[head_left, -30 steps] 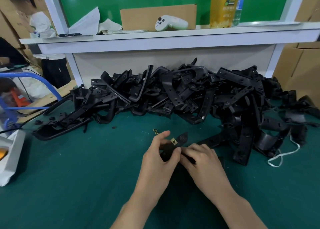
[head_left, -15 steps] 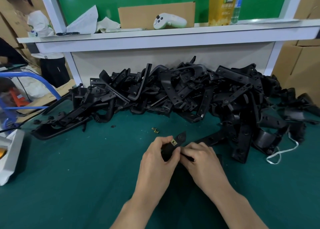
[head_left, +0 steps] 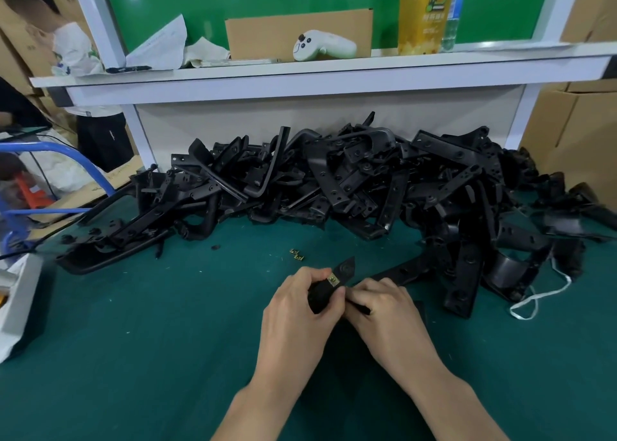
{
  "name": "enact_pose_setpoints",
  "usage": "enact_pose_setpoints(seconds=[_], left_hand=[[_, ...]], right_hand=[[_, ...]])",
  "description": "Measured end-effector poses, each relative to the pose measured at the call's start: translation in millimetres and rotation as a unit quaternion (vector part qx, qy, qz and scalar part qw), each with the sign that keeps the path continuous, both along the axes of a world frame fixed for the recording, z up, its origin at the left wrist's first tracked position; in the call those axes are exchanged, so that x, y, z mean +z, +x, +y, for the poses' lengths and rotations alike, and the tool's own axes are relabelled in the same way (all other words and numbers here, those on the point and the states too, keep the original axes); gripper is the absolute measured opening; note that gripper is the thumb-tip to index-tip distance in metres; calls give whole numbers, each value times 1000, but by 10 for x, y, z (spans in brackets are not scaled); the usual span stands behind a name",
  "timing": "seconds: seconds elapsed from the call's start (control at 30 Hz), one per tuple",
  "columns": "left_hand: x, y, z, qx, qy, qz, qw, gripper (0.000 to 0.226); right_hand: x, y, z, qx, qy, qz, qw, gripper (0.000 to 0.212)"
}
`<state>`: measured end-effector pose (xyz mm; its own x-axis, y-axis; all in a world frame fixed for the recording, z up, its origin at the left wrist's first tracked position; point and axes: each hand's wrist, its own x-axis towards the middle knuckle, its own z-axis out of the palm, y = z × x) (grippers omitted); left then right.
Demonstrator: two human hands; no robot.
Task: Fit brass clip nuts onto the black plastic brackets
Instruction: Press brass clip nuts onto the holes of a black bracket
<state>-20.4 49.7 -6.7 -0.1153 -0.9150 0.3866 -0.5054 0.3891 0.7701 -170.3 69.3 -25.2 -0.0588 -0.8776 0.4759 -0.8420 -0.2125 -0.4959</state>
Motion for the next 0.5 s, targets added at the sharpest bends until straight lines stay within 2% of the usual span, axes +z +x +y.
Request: enact_pose_setpoints(seconds=[0.37,0.5], left_hand=[[14,27,-31,21,-67,-81,994,26],[5,15,-15,9,-65,-84,994,25]], right_hand=[[-5,-2,10,-6,8,9,1000,13],[12,-5,14,-10,18,12,1000,14]])
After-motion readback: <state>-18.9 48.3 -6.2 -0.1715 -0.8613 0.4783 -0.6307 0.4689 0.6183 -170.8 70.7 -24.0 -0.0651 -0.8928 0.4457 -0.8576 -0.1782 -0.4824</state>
